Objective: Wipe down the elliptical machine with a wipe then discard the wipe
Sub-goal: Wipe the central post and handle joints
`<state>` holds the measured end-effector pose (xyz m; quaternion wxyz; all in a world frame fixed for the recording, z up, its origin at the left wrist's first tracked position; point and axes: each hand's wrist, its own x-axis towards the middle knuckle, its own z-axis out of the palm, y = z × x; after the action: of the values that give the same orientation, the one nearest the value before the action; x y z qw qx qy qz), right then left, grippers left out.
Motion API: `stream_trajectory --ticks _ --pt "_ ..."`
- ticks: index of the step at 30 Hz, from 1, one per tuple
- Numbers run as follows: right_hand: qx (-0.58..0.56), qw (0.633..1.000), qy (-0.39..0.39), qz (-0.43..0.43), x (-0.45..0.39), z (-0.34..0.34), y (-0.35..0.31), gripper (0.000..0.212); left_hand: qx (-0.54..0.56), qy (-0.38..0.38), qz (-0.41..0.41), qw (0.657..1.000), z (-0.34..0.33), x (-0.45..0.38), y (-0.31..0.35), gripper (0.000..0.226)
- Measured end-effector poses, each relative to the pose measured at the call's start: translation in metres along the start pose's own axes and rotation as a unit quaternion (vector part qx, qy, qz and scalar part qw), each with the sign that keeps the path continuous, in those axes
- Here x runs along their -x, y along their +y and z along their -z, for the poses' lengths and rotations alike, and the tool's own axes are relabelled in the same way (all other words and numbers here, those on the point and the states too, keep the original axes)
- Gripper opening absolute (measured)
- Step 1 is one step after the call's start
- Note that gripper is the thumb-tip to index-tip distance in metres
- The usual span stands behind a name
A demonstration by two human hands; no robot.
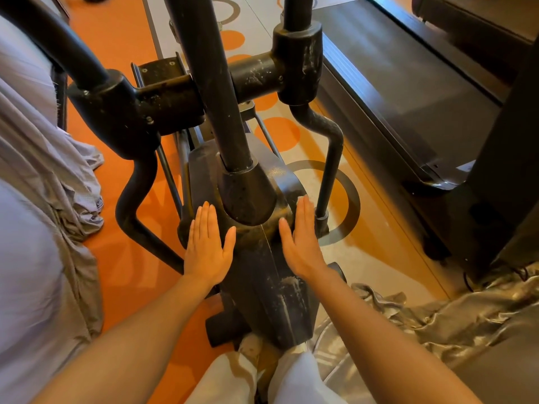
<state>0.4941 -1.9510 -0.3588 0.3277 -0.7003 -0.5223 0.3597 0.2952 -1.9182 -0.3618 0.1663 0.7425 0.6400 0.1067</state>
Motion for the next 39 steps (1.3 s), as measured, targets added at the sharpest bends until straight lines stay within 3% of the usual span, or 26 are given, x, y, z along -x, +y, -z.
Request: stream_trajectory --ticks 4,9,15,21,27,34,39 --pt "0.02 0.997 -0.043 0.065 0.017 0.005 0.018 0.071 -0.002 -0.002 -0.004 1.0 -0.001 0.0 -0.001 0.081" --pt "0.042 0.999 -0.034 0.007 -0.016 0.014 0.004 0.073 -0.004 0.002 -0.005 1.0 -0.002 -0.001 -0.002 0.078" --pt "0.065 0.992 -0.056 0.089 -0.002 0.011 0.007 0.069 -0.003 0.003 -0.005 1.0 -0.003 -0.001 -0.002 0.078" --pt "0.026 0.998 -0.049 -0.008 -0.009 0.02 0.025 0.074 0.0 0.002 -0.006 1.0 -0.001 -0.001 -0.001 0.078" --pt "0.003 0.998 -0.042 0.055 0.027 -0.001 0.016 0.078 0.002 0.001 -0.004 1.0 -0.001 -0.001 -0.001 0.081" --pt "-0.046 0.996 -0.019 -0.071 0.007 0.008 0.023 0.071 0.009 0.003 -0.004 1.0 -0.001 -0.001 0.0 0.081" --pt "-0.028 0.999 -0.023 0.017 0.025 -0.005 0.013 0.074 0.008 0.004 -0.004 1.0 -0.001 0.0 0.0 0.081"
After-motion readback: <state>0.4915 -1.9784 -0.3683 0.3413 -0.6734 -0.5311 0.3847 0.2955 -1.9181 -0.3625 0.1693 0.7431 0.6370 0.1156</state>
